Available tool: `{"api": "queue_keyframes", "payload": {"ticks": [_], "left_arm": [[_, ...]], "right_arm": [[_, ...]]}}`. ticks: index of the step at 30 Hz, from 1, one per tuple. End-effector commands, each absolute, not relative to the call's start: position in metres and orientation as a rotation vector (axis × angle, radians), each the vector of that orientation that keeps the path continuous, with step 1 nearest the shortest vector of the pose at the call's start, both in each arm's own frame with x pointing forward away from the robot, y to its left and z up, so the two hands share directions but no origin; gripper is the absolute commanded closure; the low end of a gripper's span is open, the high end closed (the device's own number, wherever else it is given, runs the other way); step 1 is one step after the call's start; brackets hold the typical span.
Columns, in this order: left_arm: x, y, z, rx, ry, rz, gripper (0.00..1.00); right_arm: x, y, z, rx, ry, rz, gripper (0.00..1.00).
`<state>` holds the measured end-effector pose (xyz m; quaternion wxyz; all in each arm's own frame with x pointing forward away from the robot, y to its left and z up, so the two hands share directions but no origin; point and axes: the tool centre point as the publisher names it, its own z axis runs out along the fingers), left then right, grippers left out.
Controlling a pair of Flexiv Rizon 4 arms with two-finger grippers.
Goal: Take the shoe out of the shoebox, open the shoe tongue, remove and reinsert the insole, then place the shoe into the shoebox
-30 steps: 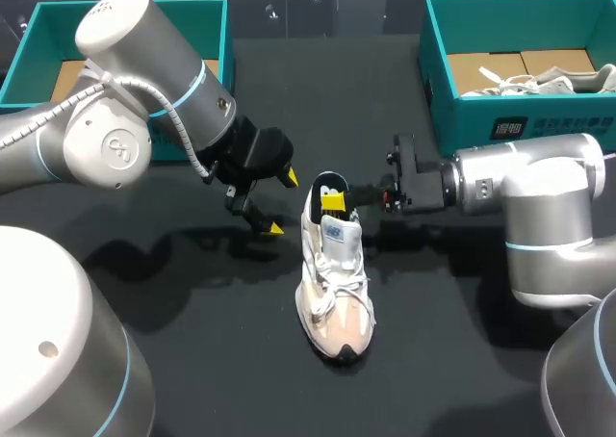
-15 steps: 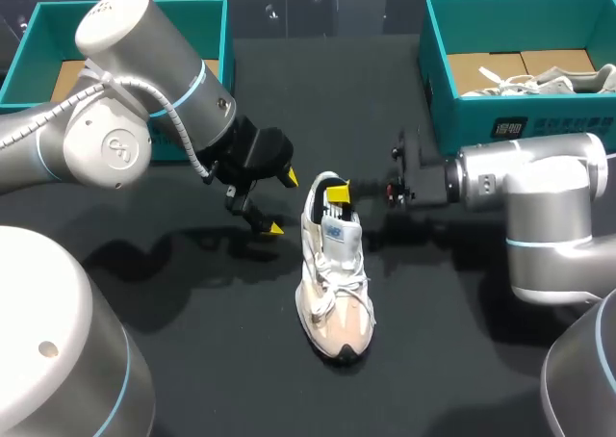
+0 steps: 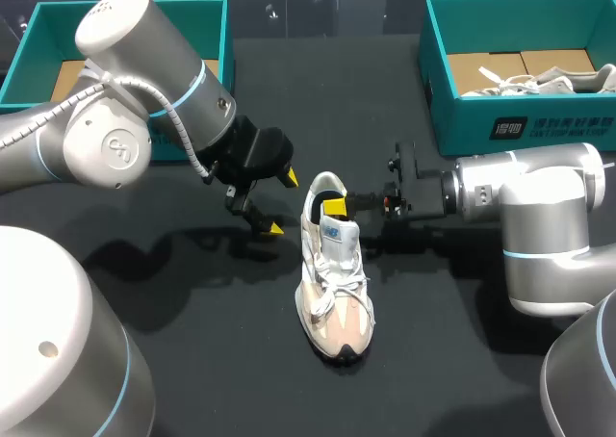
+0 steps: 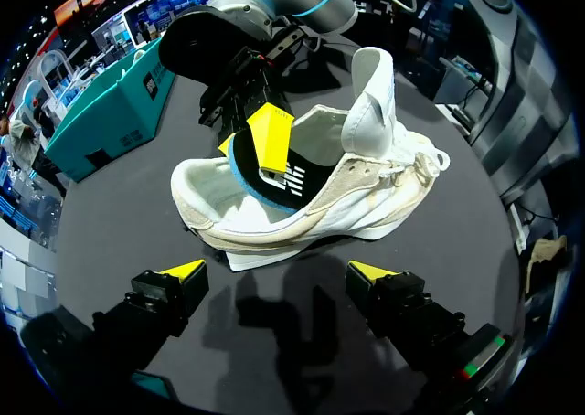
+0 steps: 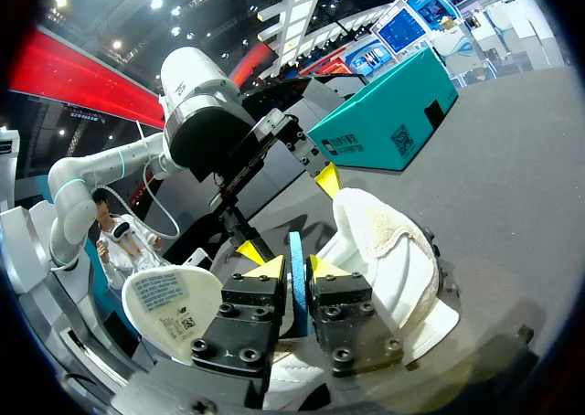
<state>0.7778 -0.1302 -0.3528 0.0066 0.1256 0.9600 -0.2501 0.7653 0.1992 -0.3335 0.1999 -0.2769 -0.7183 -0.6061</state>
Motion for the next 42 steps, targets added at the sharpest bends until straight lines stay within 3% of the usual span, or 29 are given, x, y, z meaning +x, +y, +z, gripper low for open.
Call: {"api": "queue_keyframes", "payload": {"ticks": [1,9,11,12,13,27,28,31,32,42], "left_arm": [[0.778,-0.13,-0.353,0.395,3.003,-0.781,0.0],[0.778,-0.13,-0.353,0.395,3.003,-0.781,0.0],[0.778,-0.13,-0.353,0.395,3.003,-0.781,0.0],[0.778,-0.13,-0.353,0.395,3.003,-0.781,0.0],[0.778,-0.13,-0.353,0.395,3.003,-0.781,0.0],[0.778,-0.13,-0.353,0.395,3.003,-0.781,0.0],[0.778,-0.13,-0.353,0.395,3.003,-0.781,0.0],[0.778,-0.13,-0.353,0.395,3.003,-0.781,0.0],[0.778,-0.13,-0.353,0.395,3.003,-0.781,0.0],[0.778,-0.114,-0.335,0.424,2.988,-0.801,0.0]], "right_arm": [[0.766,0.201,-0.322,-0.766,-2.046,-1.7,0.62],[0.783,0.196,-0.312,-0.748,-2.092,-1.697,0.8],[0.787,0.196,-0.314,-0.748,-2.09,-1.691,0.88],[0.788,0.196,-0.315,-0.751,-2.086,-1.687,0.99],[0.79,0.196,-0.317,-0.755,-2.083,-1.681,1.0],[0.775,0.198,-0.333,-0.823,-2.024,-1.65,1.0],[0.774,0.198,-0.331,-0.817,-2.03,-1.655,0.98],[0.774,0.196,-0.323,-0.799,-2.053,-1.662,0.69],[0.774,0.195,-0.32,-0.792,-2.06,-1.663,0.65],[0.775,0.172,-0.31,-0.851,-2.102,-1.642,0.65]]}}
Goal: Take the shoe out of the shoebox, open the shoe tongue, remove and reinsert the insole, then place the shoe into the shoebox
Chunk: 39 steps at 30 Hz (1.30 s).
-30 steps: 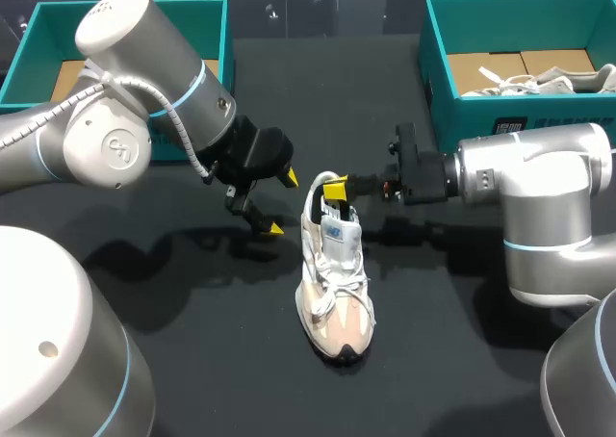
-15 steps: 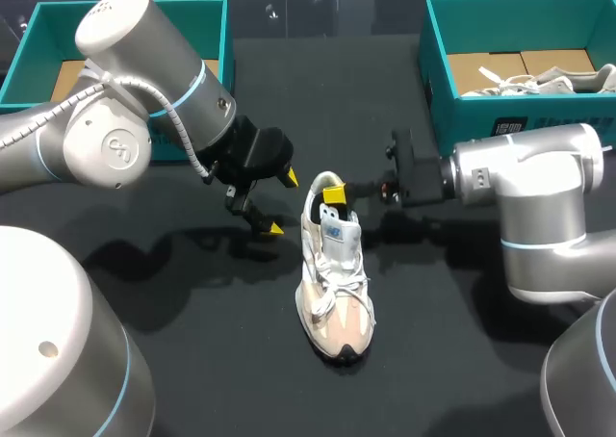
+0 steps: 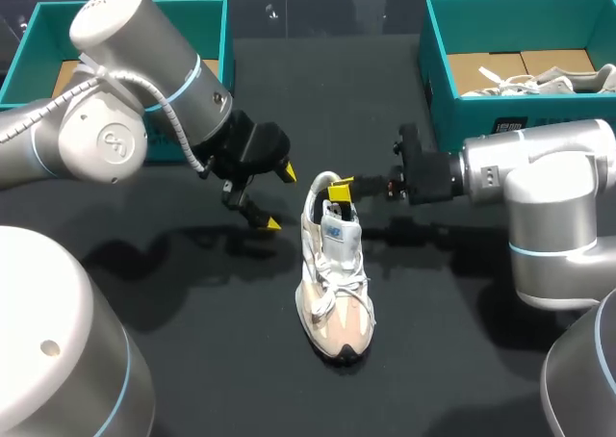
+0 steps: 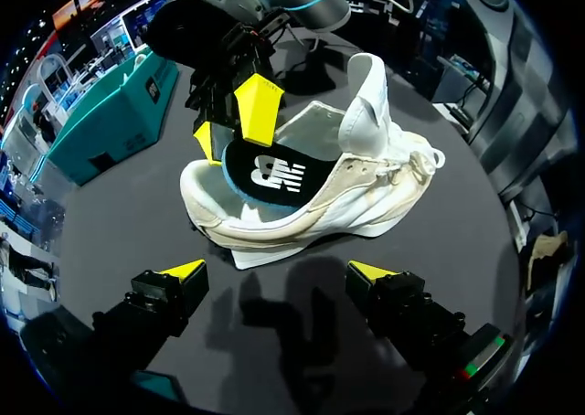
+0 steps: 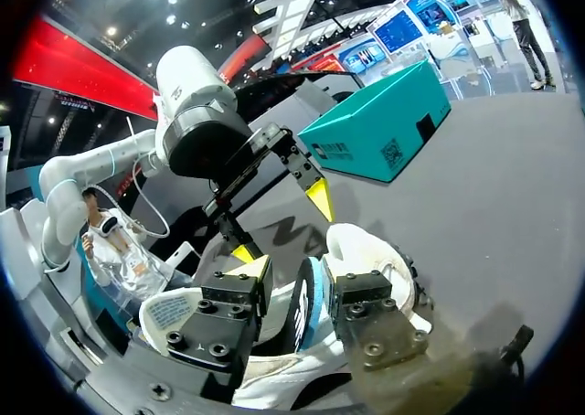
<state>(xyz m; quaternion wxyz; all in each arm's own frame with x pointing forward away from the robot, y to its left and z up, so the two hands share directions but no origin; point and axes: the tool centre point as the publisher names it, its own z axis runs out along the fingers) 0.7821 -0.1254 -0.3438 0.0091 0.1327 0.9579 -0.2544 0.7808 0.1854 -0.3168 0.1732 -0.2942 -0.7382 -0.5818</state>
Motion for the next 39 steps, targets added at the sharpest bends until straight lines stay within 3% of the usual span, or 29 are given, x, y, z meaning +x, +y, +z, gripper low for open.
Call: {"api": "queue_keyframes", "payload": {"ticks": [1,20,39], "left_arm": [[0.778,-0.112,-0.333,0.426,2.988,-0.802,0.0],[0.788,-0.046,-0.301,0.655,2.978,-0.664,0.0],[0.829,0.026,-0.261,0.669,2.994,-0.672,0.0]], "right_arm": [[0.774,0.17,-0.309,-0.852,-2.102,-1.642,0.65],[0.786,0.095,-0.304,-1.107,-2.091,-1.422,0.68],[0.804,0.055,-0.277,-1.415,-2.092,-0.736,0.66]]}}
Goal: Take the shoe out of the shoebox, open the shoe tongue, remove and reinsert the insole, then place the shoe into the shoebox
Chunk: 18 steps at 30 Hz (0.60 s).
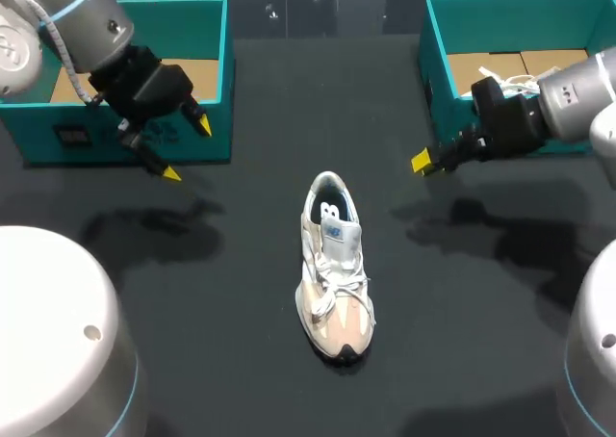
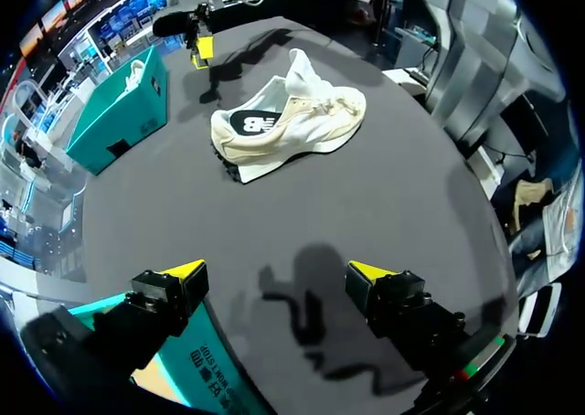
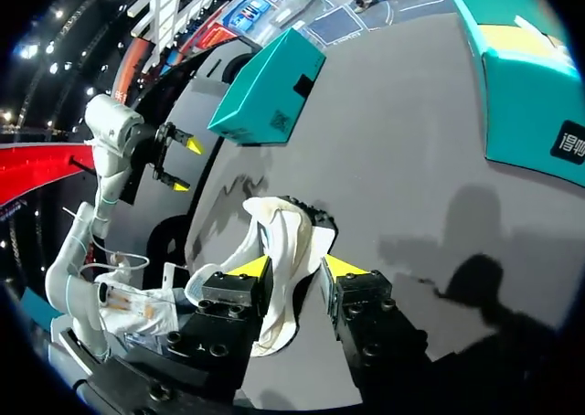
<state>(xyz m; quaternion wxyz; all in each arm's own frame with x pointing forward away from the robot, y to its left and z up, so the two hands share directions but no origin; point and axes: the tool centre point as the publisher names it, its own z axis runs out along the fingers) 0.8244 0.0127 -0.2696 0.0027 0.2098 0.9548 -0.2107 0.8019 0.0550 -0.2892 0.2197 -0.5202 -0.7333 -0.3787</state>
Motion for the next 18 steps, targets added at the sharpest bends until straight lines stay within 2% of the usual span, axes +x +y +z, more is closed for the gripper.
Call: {"api": "queue_keyframes", "payload": {"ticks": [1,10,12,13,14,18], "left_arm": [[0.831,0.028,-0.259,0.681,2.995,-0.663,0.0],[0.847,0.044,-0.245,0.817,3.007,-0.614,0.0],[0.851,0.048,-0.24,0.864,3.008,-0.626,0.0],[0.855,0.051,-0.237,0.883,3.014,-0.625,0.0],[0.86,0.054,-0.232,0.882,3.016,-0.627,0.0],[0.86,0.054,-0.232,0.882,3.016,-0.627,0.0]], "right_arm": [[0.805,0.055,-0.277,-1.425,-2.09,-0.708,0.67],[0.806,0.068,-0.263,-1.542,-2.126,-0.52,0.77],[0.803,0.074,-0.261,-1.602,-2.148,-0.469,0.88],[0.801,0.076,-0.259,-1.63,-2.152,-0.447,0.98],[0.799,0.08,-0.258,-1.671,-2.158,-0.425,1.0],[0.79,0.094,-0.248,-1.912,-2.234,-0.292,1.0]]}}
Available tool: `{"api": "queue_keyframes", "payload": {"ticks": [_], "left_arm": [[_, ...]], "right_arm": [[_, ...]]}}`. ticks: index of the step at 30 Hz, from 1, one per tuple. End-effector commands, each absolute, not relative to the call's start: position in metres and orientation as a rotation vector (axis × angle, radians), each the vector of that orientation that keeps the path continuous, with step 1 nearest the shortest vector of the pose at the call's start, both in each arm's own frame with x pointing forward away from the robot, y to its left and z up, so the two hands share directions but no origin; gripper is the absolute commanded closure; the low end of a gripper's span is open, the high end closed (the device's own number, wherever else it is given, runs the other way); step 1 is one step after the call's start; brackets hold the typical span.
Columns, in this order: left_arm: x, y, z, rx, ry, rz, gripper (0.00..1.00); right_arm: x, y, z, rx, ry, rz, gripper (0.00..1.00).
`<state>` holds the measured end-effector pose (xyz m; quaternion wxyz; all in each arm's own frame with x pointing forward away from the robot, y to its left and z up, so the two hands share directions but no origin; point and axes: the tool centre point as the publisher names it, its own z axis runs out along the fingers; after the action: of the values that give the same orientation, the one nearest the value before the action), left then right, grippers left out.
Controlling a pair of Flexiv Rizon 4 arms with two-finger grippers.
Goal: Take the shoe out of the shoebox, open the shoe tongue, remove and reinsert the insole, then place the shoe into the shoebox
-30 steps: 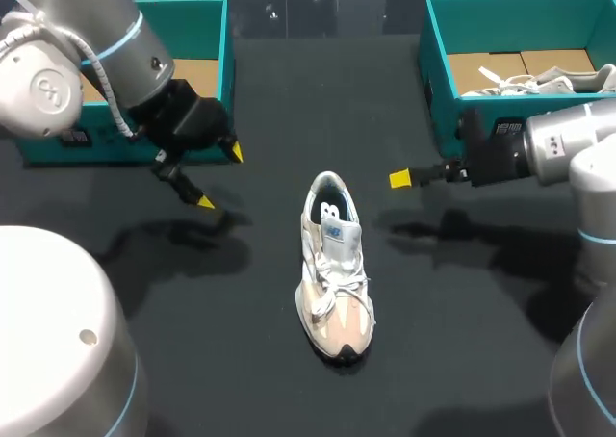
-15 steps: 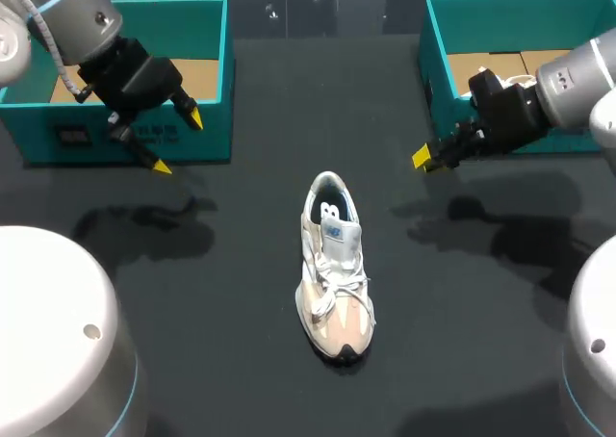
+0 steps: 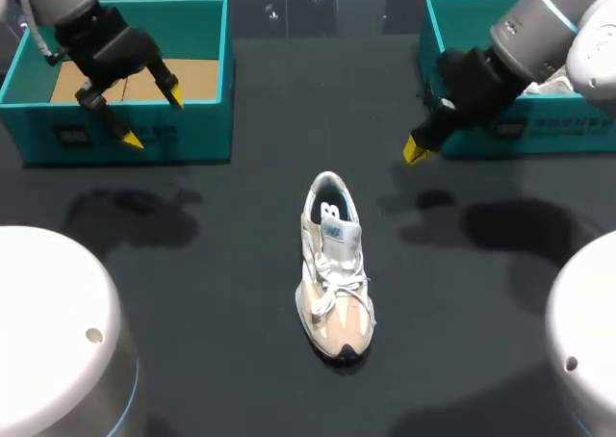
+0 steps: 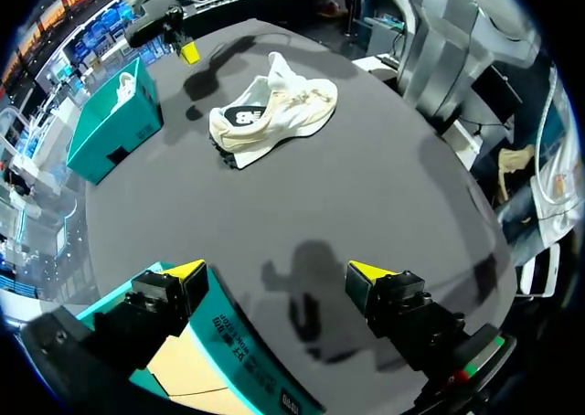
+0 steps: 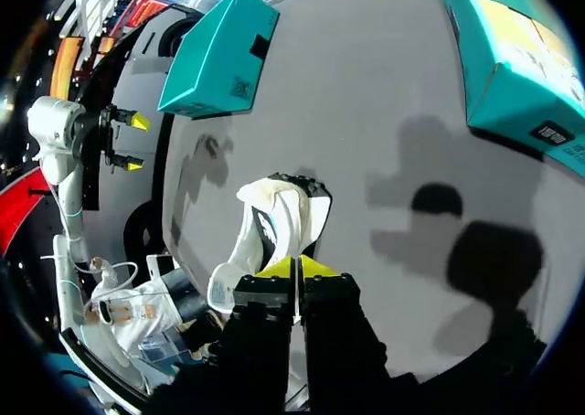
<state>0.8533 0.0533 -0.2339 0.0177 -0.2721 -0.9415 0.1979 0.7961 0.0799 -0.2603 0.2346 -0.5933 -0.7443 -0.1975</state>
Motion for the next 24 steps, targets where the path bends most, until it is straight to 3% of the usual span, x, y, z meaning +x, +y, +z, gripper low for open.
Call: {"api": "queue_keyframes", "payload": {"ticks": [1,18,24], "left_arm": [[0.86,0.054,-0.232,-0.848,-2.898,0.602,0.0],[0.86,0.054,-0.232,-0.848,-2.898,0.602,0.0],[0.86,0.054,-0.232,-0.848,-2.898,0.602,0.0]], "right_arm": [[0.788,0.101,-0.244,-1.955,-2.249,-0.288,1.0],[0.788,0.101,-0.244,-1.955,-2.249,-0.288,1.0],[0.788,0.144,-0.245,-2.165,-2.437,-0.24,1.0]]}}
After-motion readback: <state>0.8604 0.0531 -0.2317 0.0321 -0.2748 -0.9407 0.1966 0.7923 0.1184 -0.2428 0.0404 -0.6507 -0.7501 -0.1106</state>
